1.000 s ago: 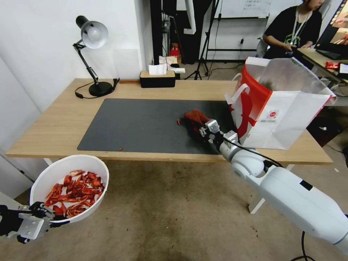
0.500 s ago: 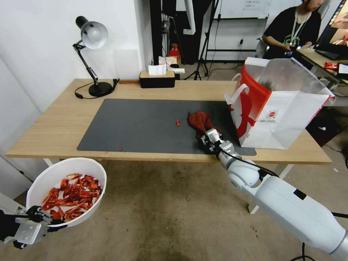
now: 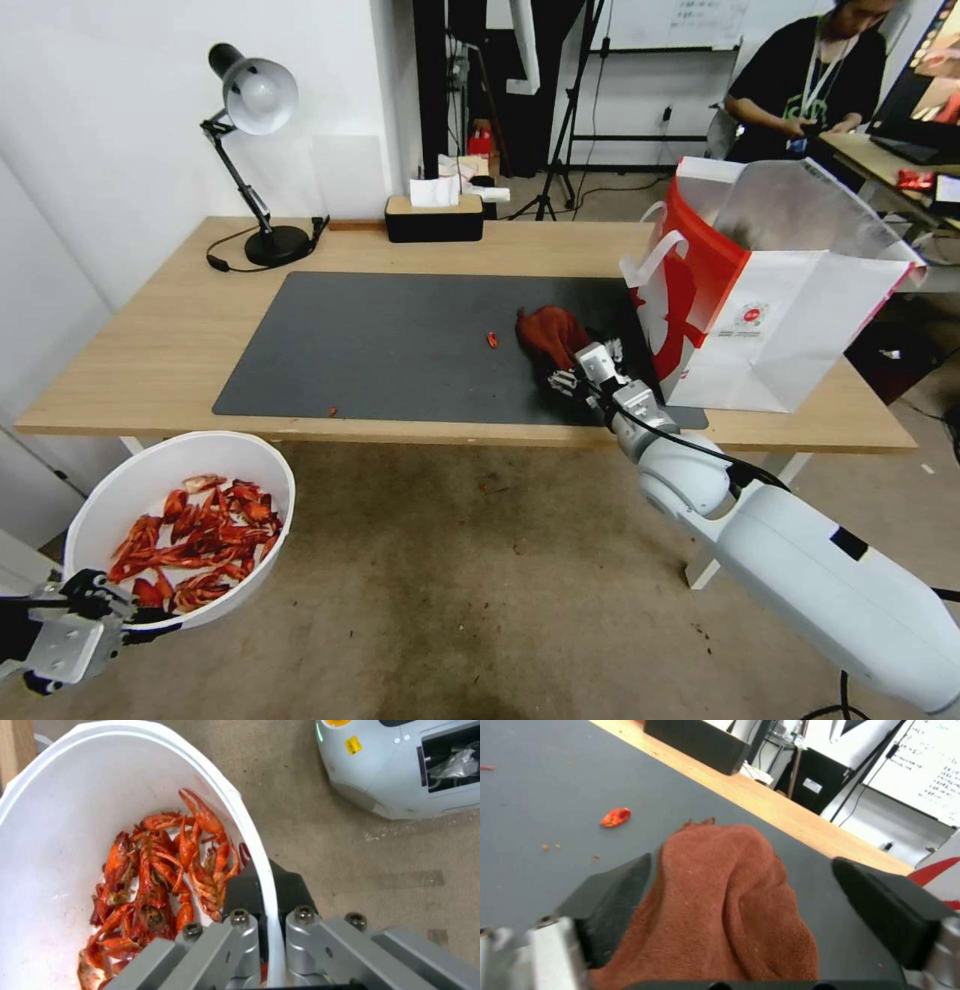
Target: Sweep shrimp from table into container with towel, then put container into takeout bag.
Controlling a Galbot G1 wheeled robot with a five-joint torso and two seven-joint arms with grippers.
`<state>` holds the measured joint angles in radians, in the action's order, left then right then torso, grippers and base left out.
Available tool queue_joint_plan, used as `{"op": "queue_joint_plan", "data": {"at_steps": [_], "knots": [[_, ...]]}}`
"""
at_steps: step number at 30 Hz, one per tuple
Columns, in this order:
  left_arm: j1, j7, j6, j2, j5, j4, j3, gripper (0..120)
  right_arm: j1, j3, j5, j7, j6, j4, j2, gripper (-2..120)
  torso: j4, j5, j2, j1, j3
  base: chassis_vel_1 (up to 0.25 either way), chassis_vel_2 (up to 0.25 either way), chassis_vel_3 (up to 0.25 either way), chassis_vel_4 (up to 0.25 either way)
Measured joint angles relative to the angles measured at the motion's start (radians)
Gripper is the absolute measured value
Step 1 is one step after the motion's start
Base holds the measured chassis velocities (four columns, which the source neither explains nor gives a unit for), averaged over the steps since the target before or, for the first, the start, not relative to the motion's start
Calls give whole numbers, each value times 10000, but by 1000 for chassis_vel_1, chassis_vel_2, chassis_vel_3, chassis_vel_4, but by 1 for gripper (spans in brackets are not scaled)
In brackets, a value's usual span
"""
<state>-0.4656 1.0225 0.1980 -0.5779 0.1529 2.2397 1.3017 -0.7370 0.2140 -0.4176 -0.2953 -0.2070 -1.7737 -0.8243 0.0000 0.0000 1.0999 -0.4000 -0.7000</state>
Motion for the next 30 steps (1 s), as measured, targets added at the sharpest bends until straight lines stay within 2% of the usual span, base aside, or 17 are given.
{"op": "queue_joint_plan", "data": {"at_steps": [5,6,8,9,11,12,13,14,16,17,20,21,23,25,27,29,30], "knots": [[529,-19,-183,60,479,275,-895,0,-224,-181,-2,28,0,-302,71,100,0,0,0,0,0,0,0,0,0],[529,-19,-183,60,479,275,-895,0,-224,-181,-2,28,0,-302,71,100,0,0,0,0,0,0,0,0,0],[750,-54,-310,184,863,371,-1451,0,-305,-247,-39,100,19,-443,151,100,2,0,0,0,0,0,0,0,0],[750,-54,-310,184,863,371,-1451,0,-305,-247,-39,100,19,-443,151,100,2,0,0,0,0,0,0,0,0],[1210,-242,-525,505,1473,486,-2499,0,-474,-299,-230,462,235,-690,304,100,0,0,0,0,0,0,0,0,0],[1210,-242,-525,505,1473,486,-2499,0,-474,-299,-230,462,235,-690,304,100,0,0,0,0,0,0,0,0,0],[1467,-358,-631,693,1767,520,-2999,0,-565,-317,-302,644,350,-806,371,100,-1,4,0,0,0,0,0,0,0],[1467,-358,-631,693,1767,520,-2999,0,-565,-317,-302,644,350,-806,371,100,-1,4,0,0,0,0,0,0,0],[2262,-728,-938,1286,2477,545,-4345,0,-916,-424,-360,1172,637,-1157,604,100,-1,2,0,0,0,0,0,0,0],[2262,-728,-938,1286,2477,545,-4345,0,-916,-424,-360,1172,637,-1157,604,100,-1,2,0,0,0,0,0,0,0],[2818,-1118,-1291,2128,3204,415,-5536,0,-1302,-566,-363,1489,795,-1483,822,100,-2,1,2,0,0,0,0,0,0],[2818,-1118,-1291,2128,3204,415,-5536,0,-1302,-566,-363,1489,795,-1483,822,100,-2,1,2,0,0,0,0,0,0],[3201,-1501,-1556,2936,3838,198,-6396,0,-1651,-727,-353,1640,893,-1725,987,100,-2,0,2,-1,-1,0,0,0,0],[3306,-1568,-1599,3102,3960,126,-6588,0,-1734,-768,-346,1665,910,-1767,1021,100,-3,1,2,0,0,0,0,0,0],[3608,-1822,-1749,3863,4379,-284,-7193,0,-2105,-954,-320,1771,968,-1948,1165,100,-2,1,2,0,-1,0,0,0,0],[3621,-1852,-1768,4019,4434,-385,-7252,0,-2163,-988,-313,1784,972,-1979,1187,100,-1,1,2,0,0,0,0,0,0],[3616,-1895,-1844,4519,4533,-663,-7354,0,-2405,-1155,-283,1824,984,-2089,1256,100,2,0,2,-1,0,0,0,0,0]]}}
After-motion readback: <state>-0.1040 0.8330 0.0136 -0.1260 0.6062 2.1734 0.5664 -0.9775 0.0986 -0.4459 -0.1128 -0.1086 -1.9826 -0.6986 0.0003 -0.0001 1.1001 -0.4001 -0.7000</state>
